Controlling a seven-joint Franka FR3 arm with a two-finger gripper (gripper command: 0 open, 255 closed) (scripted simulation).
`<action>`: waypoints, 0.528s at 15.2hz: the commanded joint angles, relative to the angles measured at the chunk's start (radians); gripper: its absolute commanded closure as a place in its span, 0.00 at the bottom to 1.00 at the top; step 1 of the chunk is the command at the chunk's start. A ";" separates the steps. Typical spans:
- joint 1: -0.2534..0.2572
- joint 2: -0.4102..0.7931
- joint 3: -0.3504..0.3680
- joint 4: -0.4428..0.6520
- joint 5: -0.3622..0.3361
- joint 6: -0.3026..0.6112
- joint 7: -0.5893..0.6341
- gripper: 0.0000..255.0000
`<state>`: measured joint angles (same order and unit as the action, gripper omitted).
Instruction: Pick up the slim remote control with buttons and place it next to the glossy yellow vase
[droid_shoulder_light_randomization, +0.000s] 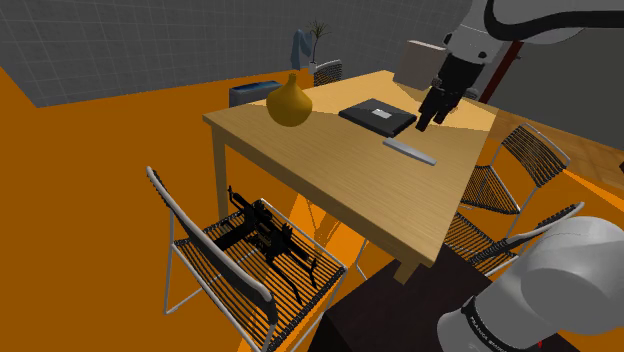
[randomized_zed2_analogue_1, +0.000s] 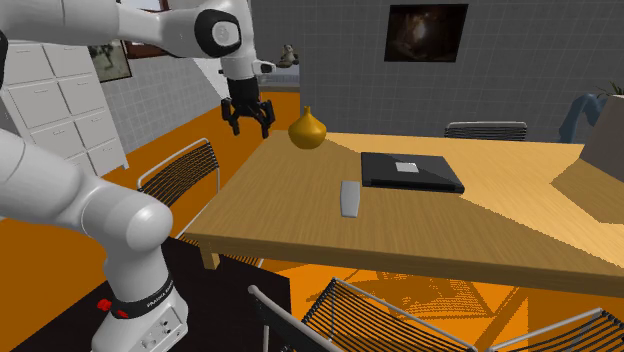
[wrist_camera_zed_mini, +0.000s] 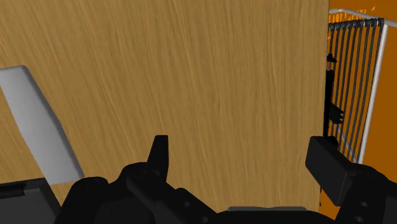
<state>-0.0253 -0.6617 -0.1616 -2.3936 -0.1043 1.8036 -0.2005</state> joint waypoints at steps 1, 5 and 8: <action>-0.007 0.040 -0.041 0.000 -0.016 0.040 -0.053 0.00; -0.016 0.144 -0.123 0.019 -0.036 0.120 -0.157 0.00; -0.018 0.234 -0.183 0.049 -0.036 0.177 -0.239 0.00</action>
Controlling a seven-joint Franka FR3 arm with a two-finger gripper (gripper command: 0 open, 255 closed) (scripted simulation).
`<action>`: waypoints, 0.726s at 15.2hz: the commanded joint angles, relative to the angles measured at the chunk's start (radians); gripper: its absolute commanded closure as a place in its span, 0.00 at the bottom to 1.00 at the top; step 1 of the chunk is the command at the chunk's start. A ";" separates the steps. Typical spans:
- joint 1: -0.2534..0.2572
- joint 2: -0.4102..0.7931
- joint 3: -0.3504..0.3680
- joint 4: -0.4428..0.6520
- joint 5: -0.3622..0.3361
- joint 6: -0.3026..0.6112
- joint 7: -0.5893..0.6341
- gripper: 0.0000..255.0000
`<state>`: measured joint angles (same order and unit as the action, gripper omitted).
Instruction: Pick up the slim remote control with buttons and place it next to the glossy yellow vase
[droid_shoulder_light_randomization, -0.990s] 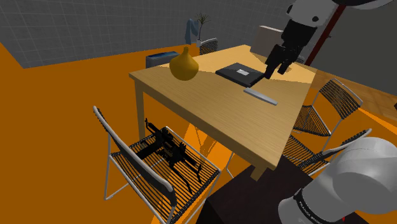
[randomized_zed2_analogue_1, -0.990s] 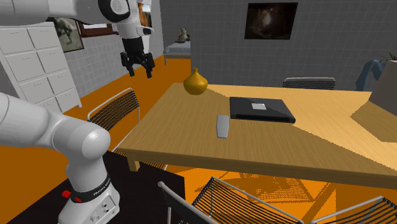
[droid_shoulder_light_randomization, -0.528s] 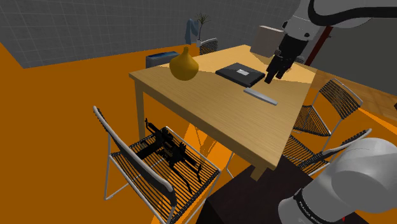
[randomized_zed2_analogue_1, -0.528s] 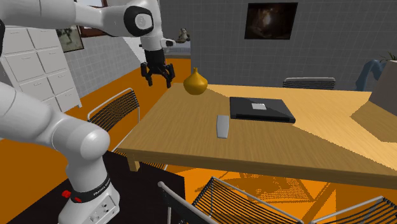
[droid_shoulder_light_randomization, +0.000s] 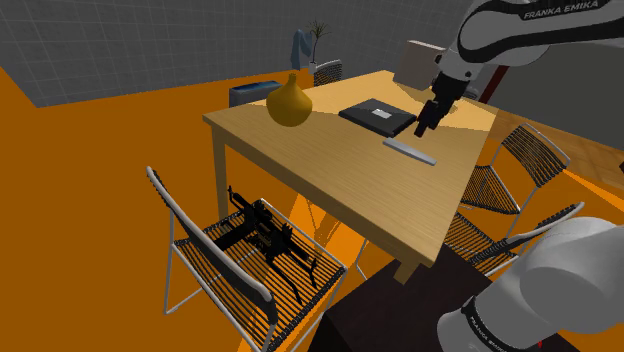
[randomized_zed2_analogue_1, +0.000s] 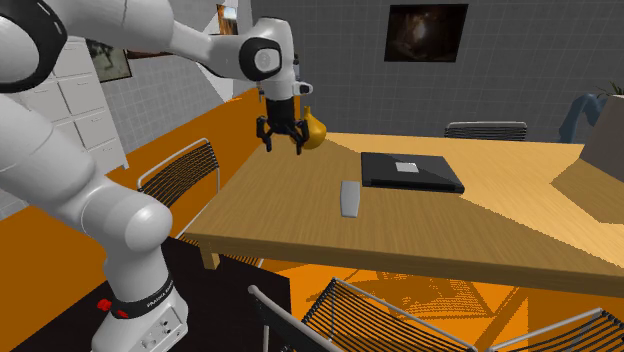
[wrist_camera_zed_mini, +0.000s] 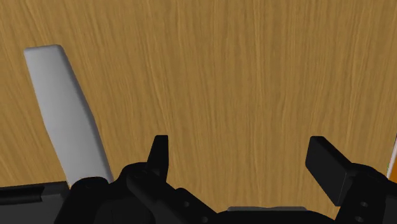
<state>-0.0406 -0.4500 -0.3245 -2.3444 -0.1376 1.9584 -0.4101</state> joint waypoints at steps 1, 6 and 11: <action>-0.003 0.055 -0.040 0.012 0.001 0.041 -0.057 0.00; 0.000 0.233 -0.132 0.095 0.047 0.122 -0.209 0.00; -0.010 0.437 -0.200 0.212 0.148 0.177 -0.380 0.00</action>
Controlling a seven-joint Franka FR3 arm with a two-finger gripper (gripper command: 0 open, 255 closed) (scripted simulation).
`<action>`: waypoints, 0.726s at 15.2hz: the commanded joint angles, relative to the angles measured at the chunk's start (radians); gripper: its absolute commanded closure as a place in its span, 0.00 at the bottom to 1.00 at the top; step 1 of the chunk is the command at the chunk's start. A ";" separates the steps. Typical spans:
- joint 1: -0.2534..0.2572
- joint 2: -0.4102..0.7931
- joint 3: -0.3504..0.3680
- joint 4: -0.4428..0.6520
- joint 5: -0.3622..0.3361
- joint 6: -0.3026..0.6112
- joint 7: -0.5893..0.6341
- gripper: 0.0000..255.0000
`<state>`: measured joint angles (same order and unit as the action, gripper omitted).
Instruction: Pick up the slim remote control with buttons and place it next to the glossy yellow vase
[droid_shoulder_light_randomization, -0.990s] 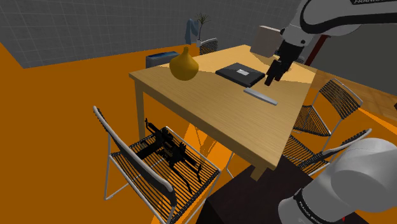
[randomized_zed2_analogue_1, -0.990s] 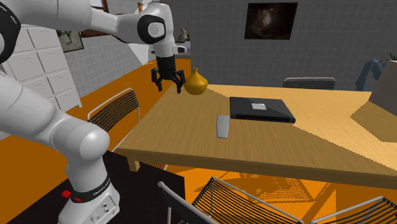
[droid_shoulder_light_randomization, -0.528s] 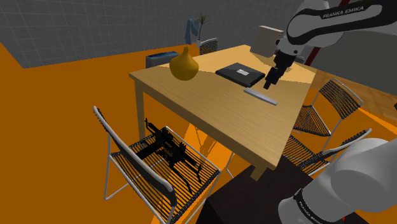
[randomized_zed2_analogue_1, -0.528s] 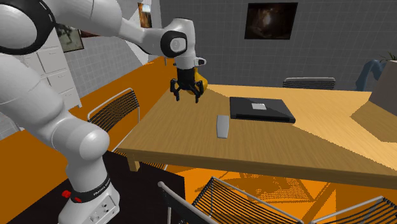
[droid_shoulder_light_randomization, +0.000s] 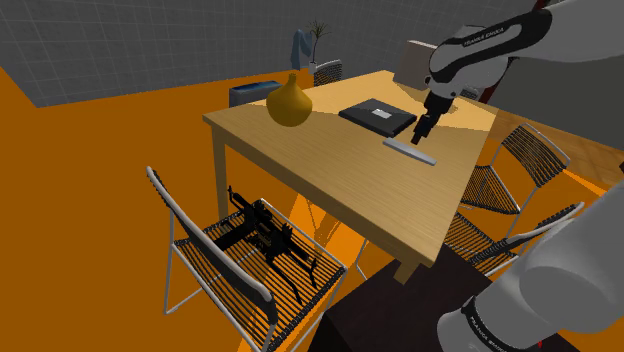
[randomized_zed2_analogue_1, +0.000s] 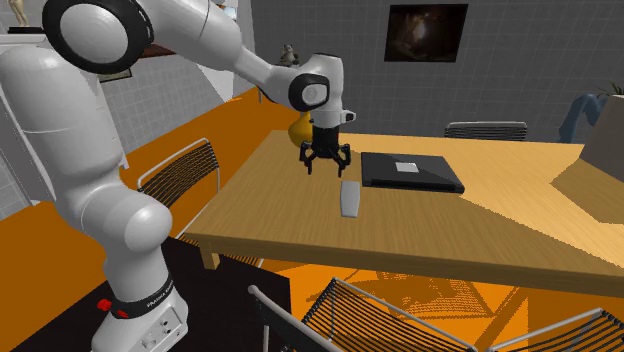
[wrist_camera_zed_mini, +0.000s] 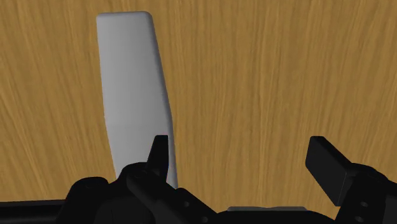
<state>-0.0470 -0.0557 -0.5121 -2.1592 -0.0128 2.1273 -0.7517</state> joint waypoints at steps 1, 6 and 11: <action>-0.010 0.086 -0.021 0.055 0.049 0.015 -0.073 0.00; -0.074 0.306 -0.027 0.217 0.179 0.024 -0.237 0.00; -0.093 0.361 -0.014 0.219 0.213 0.067 -0.268 0.00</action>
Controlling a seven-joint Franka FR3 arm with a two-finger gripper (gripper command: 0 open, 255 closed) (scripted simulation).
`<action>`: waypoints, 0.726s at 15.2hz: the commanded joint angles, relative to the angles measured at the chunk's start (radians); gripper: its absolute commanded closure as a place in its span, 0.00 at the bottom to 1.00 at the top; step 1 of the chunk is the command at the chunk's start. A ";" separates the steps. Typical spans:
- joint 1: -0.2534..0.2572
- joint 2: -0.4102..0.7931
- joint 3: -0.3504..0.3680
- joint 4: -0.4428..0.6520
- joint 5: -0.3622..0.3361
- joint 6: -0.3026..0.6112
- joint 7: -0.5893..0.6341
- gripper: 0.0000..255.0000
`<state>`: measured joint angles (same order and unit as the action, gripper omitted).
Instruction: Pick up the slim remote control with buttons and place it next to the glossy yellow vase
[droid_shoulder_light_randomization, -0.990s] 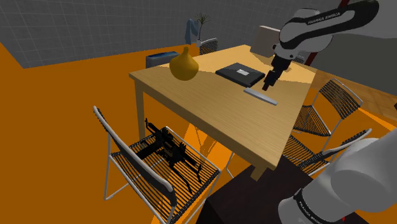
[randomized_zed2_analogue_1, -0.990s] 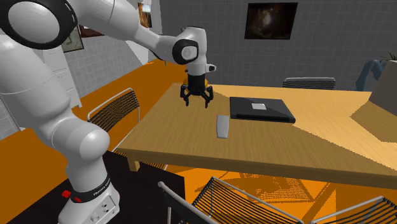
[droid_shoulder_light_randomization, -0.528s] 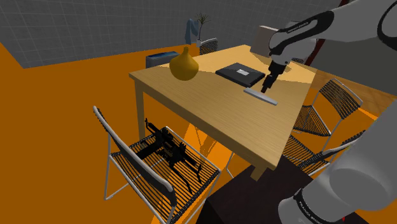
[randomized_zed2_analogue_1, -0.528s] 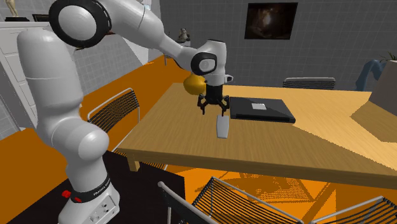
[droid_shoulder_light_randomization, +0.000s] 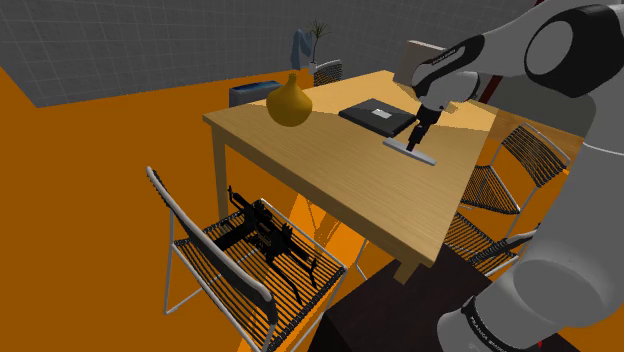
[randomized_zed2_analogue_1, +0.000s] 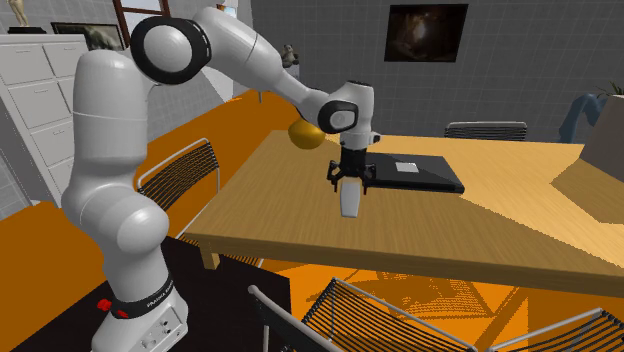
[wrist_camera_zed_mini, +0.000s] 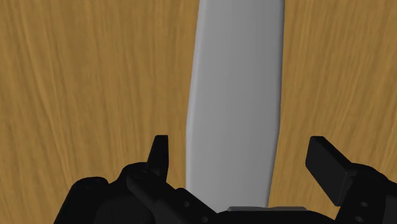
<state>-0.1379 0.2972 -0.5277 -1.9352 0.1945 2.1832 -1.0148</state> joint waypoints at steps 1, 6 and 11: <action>-0.004 0.015 0.004 -0.009 0.011 0.022 -0.008 0.00; -0.008 0.035 0.011 -0.020 0.026 0.050 -0.018 0.00; -0.008 0.035 0.011 -0.020 0.025 0.050 -0.018 0.00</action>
<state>-0.1464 0.3321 -0.5171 -1.9556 0.2200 2.2335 -1.0325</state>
